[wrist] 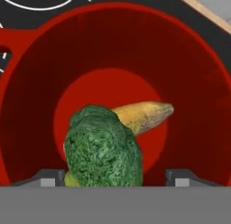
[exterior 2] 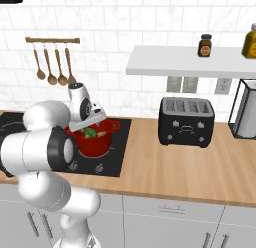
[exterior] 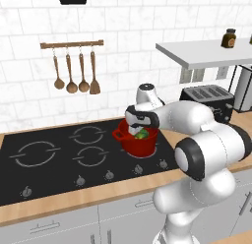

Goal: Put the broccoli and cucumber in the pot. Retrieve the spatula and lightly stir the vegetables in the pot.

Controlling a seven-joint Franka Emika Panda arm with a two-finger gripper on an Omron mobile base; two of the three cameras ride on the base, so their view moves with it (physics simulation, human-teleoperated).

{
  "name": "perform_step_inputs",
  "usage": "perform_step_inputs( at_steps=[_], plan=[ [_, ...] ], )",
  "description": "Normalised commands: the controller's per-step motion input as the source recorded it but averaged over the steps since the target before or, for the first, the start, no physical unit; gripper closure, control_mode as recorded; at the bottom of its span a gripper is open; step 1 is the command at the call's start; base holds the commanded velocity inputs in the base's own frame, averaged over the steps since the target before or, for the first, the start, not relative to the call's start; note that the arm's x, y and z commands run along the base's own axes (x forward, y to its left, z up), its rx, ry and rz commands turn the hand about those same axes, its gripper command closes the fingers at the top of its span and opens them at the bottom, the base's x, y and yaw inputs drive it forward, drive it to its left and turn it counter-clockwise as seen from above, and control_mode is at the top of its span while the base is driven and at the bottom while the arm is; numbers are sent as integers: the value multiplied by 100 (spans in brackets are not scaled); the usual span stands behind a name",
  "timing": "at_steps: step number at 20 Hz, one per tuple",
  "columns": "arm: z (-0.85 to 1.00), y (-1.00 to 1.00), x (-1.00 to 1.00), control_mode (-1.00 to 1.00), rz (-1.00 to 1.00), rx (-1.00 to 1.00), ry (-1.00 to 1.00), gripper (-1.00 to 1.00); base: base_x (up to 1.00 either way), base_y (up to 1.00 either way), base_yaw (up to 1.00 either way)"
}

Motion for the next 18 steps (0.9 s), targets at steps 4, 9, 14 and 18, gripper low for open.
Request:
perform_step_inputs(
  at_steps=[4,9,14,18],
  plan=[
    [0,0,15,-100,0,0,6,-100,0,0,0],
    [40,0,5,-100,-3,5,-5,-100,0,0,0],
    [100,1,-41,-100,-9,3,-13,-100,0,0,0],
    [83,8,-89,-100,-15,1,-16,-100,0,0,0]
  ],
)
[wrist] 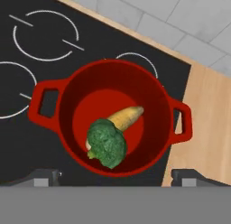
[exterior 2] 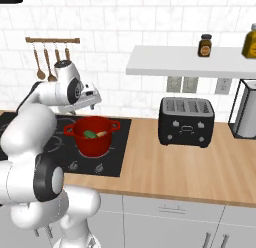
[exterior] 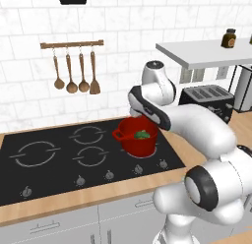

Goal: Put the broccoli and cucumber in the pot. Retrieve the spatula and lightly stir the vegetables in the pot.

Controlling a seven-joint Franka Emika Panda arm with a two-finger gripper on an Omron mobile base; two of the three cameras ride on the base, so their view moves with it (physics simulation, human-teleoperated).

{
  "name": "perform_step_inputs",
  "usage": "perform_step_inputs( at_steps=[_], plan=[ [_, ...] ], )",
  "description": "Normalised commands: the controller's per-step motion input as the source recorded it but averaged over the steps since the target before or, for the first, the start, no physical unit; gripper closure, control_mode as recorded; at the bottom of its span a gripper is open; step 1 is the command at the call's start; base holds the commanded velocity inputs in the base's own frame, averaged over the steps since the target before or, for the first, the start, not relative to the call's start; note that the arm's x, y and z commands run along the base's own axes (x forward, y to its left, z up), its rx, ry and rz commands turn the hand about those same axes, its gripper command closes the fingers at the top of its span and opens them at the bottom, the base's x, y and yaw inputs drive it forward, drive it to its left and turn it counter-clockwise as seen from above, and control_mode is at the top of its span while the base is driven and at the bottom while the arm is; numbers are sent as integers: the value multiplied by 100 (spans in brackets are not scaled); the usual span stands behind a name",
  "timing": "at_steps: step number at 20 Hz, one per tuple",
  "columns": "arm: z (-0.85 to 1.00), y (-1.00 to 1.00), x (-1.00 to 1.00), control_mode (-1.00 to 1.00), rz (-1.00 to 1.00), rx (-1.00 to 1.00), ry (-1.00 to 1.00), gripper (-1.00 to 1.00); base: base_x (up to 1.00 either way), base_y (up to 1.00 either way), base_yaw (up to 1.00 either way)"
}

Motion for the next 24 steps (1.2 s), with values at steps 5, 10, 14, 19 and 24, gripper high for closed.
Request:
perform_step_inputs(
  at_steps=[5,10,14,19,24],
  plan=[
    [9,5,-14,-100,-4,-1,7,-100,0,0,0],
    [1,0,-28,-100,-3,11,-12,-100,0,0,0],
    [47,0,-65,-100,-10,22,-17,-100,0,0,0],
    [37,-12,-53,-100,-6,1,-7,-100,0,0,0],
    [18,-33,-46,-100,-9,0,0,-100,0,0,0]
  ],
)
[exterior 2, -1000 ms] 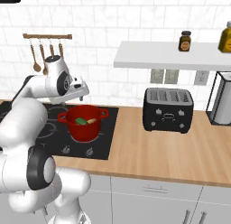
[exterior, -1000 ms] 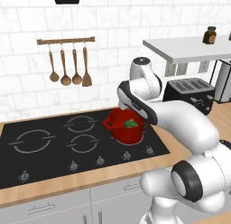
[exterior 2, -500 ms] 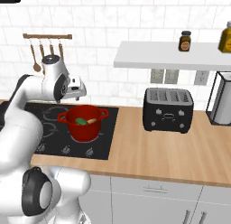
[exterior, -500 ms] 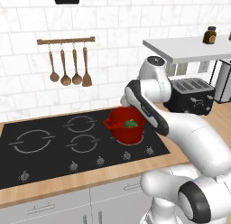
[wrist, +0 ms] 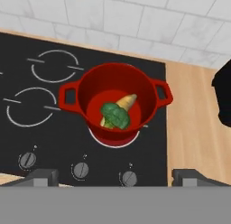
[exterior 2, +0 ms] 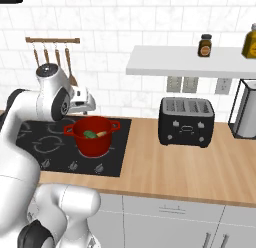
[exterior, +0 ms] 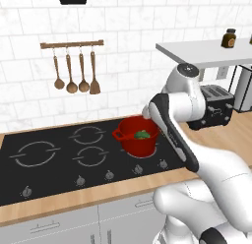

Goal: Put the broccoli and cucumber in the pot. Retrieve the spatula and lightly stir the vegetables in the pot.

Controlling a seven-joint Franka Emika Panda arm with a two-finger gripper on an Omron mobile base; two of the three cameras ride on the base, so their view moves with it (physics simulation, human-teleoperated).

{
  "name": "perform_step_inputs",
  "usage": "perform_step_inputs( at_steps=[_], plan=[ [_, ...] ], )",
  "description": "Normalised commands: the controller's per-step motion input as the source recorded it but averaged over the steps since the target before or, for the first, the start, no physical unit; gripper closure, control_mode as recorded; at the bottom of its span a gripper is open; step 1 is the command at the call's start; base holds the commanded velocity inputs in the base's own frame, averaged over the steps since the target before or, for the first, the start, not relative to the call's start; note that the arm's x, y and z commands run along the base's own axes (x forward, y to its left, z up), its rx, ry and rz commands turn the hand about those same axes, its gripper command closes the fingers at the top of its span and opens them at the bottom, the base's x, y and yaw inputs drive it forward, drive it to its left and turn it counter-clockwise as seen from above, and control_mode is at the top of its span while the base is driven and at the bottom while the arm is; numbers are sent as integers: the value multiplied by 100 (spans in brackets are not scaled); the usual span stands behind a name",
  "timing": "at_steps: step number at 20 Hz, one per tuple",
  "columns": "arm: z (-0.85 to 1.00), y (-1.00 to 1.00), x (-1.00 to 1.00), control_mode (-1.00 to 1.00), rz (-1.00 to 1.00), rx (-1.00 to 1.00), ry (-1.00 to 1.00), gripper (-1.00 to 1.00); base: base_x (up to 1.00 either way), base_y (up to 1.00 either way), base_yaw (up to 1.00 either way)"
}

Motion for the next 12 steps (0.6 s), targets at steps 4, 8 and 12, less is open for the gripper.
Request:
perform_step_inputs(
  at_steps=[4,8,12],
  plan=[
    [0,-4,-2,-100,-1,0,0,-100,0,0,0],
    [0,0,0,100,0,0,0,-100,-6,8,0],
    [0,0,0,100,0,0,0,-100,-32,92,0]
  ],
)
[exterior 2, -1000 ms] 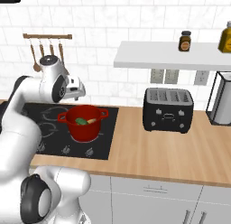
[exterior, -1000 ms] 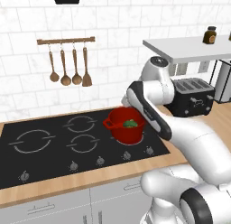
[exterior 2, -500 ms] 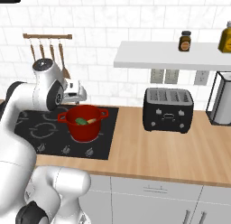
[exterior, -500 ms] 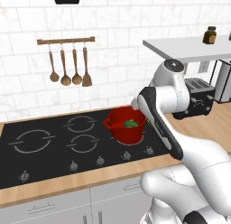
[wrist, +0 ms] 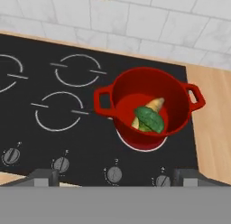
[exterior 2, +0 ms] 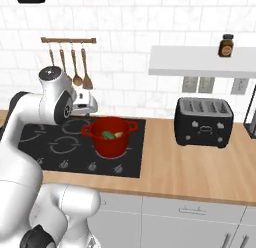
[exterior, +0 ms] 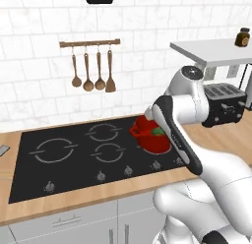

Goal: Put the broccoli and cucumber in the pot. Retrieve the spatula and lightly stir the vegetables in the pot.

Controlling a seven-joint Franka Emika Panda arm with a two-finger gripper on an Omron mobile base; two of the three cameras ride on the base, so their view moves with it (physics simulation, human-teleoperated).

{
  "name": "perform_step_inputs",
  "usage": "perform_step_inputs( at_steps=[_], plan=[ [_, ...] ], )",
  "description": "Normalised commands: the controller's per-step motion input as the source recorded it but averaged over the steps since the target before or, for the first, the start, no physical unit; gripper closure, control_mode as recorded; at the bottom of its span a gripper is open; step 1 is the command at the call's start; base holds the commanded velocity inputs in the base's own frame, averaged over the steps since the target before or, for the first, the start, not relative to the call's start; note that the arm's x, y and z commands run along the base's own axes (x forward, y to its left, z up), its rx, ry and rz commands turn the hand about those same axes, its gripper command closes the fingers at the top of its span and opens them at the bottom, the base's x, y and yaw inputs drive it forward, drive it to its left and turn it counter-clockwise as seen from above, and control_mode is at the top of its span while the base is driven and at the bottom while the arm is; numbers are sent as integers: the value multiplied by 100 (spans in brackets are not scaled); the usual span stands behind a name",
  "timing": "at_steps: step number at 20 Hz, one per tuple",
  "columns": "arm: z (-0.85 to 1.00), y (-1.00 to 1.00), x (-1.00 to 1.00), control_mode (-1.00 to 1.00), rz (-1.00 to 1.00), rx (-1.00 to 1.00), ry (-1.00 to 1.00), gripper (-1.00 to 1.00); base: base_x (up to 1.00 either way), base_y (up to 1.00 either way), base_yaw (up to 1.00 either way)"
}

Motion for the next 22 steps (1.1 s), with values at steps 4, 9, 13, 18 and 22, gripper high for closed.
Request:
perform_step_inputs(
  at_steps=[4,9,13,18,22],
  plan=[
    [0,0,0,100,0,0,0,-100,-48,100,-5],
    [0,0,0,100,0,0,0,-100,-48,100,-5],
    [0,0,0,100,0,0,0,-100,-40,100,-4],
    [0,0,0,100,0,0,0,-100,-15,100,-4],
    [0,0,0,100,0,0,0,-100,-1,100,-2]
  ],
)
